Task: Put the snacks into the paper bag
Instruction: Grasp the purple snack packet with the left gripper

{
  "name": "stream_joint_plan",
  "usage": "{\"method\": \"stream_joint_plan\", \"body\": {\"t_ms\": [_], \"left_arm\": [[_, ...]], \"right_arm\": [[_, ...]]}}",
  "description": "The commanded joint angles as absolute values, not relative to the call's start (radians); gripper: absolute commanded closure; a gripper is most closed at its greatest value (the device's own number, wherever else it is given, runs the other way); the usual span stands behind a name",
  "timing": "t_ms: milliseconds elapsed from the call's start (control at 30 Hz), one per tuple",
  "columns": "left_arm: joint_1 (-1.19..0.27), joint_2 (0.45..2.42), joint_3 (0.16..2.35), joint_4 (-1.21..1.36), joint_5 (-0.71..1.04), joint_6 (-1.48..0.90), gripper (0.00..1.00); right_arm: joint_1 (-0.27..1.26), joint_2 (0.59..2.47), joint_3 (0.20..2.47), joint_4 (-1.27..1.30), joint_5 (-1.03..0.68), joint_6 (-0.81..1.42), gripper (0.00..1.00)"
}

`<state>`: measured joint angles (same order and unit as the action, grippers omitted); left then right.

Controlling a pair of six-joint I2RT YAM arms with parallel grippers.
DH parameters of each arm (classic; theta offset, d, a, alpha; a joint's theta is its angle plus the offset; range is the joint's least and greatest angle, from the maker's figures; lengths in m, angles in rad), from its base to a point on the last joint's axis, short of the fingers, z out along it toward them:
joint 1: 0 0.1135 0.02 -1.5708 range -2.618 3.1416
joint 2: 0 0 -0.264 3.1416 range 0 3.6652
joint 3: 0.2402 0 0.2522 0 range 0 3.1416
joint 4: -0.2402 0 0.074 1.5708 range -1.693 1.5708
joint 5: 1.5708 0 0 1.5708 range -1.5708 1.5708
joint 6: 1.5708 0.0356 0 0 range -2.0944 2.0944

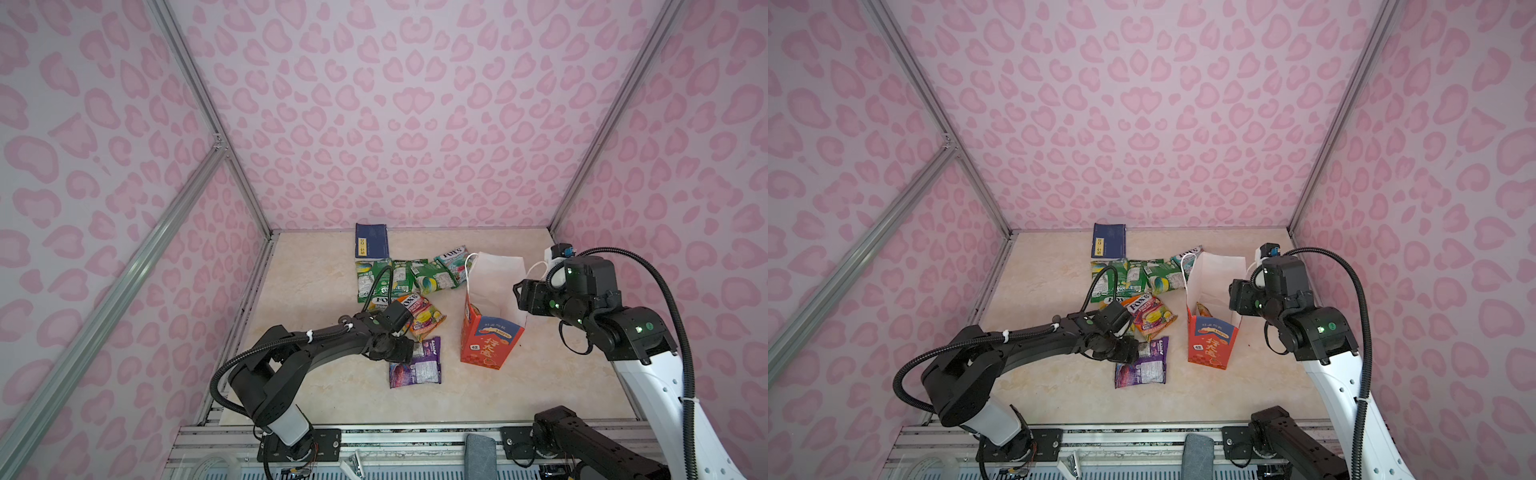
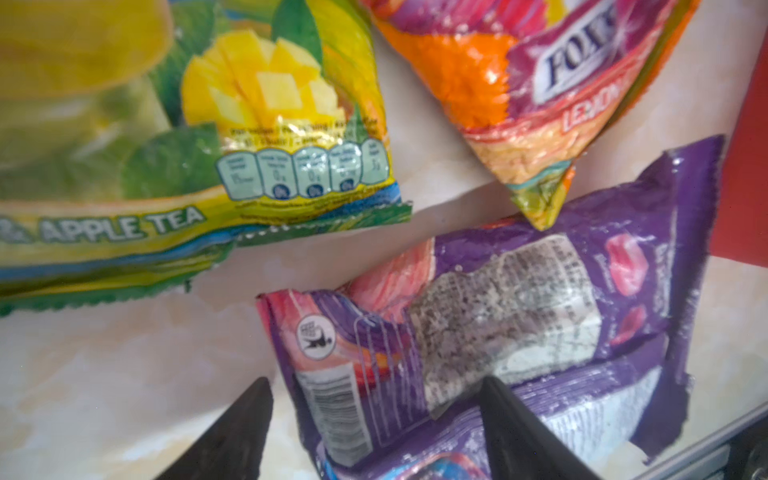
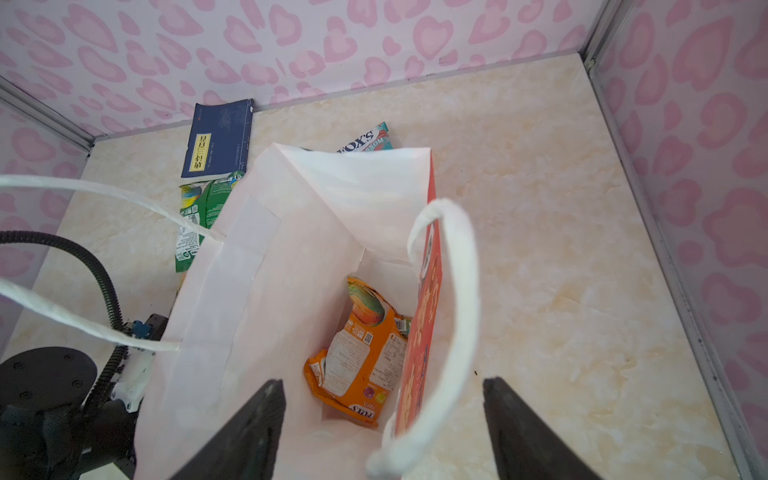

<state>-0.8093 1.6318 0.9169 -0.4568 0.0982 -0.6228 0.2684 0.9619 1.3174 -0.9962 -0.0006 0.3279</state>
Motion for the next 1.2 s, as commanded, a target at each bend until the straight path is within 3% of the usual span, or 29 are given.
{"method": "stream_joint_plan", "body": {"t_ms": [0, 200, 467, 767, 967, 1167], "left_arm": [[-0.809, 1.644, 0.921, -0.463, 0.055, -0.647, 0.27], [-0.811, 1.623, 0.925, -0.465, 0.056, -0.656, 0.41], [-0.813, 1.621, 0.939, -0.465, 0.065, -0.666, 0.60], [-0.815, 1.592, 0.971, -0.488, 0.078, -0.660, 0.88], [-0.815, 1.545, 0.988, -0.504, 0.079, -0.663, 0.97], [-0.812, 1.457, 1.026, -0.531, 0.066, -0.676, 0.97]], "right_arm": [[0.270, 0.968, 1.326, -1.000, 0.023, 0.318, 0.28], [0.270, 0.968, 1.348, -1.000, 0.033, 0.312, 0.38], [0.270, 0.960, 1.338, -0.996, 0.024, 0.313, 0.43], [0.270, 0.941, 1.338, -0.998, 0.025, 0.311, 0.50], [0.269, 0.923, 1.327, -0.999, 0.022, 0.313, 0.51], [0.269, 0.910, 1.327, -0.997, 0.022, 0.307, 0.50]]}}
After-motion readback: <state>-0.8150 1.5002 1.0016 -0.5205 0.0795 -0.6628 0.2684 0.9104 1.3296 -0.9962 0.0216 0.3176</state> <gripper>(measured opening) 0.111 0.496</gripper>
